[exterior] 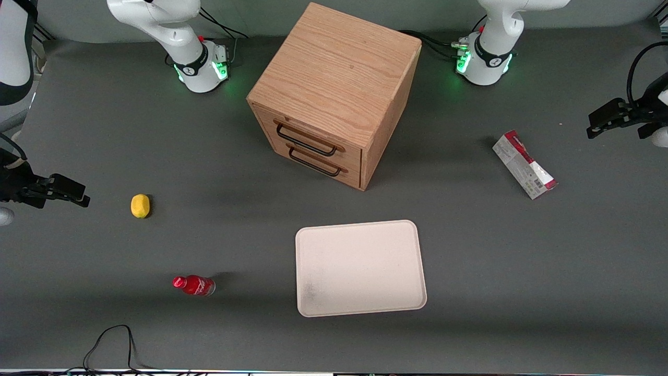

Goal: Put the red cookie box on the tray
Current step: 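Move the left gripper toward the red-and-white cookie box, then lower the left gripper onto the cookie box and close on it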

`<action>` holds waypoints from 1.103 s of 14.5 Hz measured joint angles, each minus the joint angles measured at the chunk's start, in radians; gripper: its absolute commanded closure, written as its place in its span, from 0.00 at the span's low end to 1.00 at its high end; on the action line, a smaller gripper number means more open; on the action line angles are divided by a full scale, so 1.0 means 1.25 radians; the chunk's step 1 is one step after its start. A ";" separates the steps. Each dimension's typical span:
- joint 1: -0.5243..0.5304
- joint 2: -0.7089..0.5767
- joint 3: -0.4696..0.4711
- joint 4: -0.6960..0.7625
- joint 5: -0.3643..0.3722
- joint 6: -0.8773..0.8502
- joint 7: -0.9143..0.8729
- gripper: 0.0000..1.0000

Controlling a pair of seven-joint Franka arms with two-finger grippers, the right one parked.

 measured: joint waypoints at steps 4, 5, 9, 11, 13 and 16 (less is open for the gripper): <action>0.001 0.006 0.006 -0.008 0.005 0.002 0.001 0.00; 0.002 0.011 0.013 -0.020 0.008 0.010 -0.002 0.00; 0.009 0.032 0.038 -0.165 0.010 0.127 -0.122 0.00; 0.011 0.034 0.057 -0.270 0.010 0.225 -0.193 0.01; 0.015 0.034 0.088 -0.379 0.009 0.329 -0.226 0.01; 0.020 0.033 0.098 -0.536 0.009 0.485 -0.294 0.01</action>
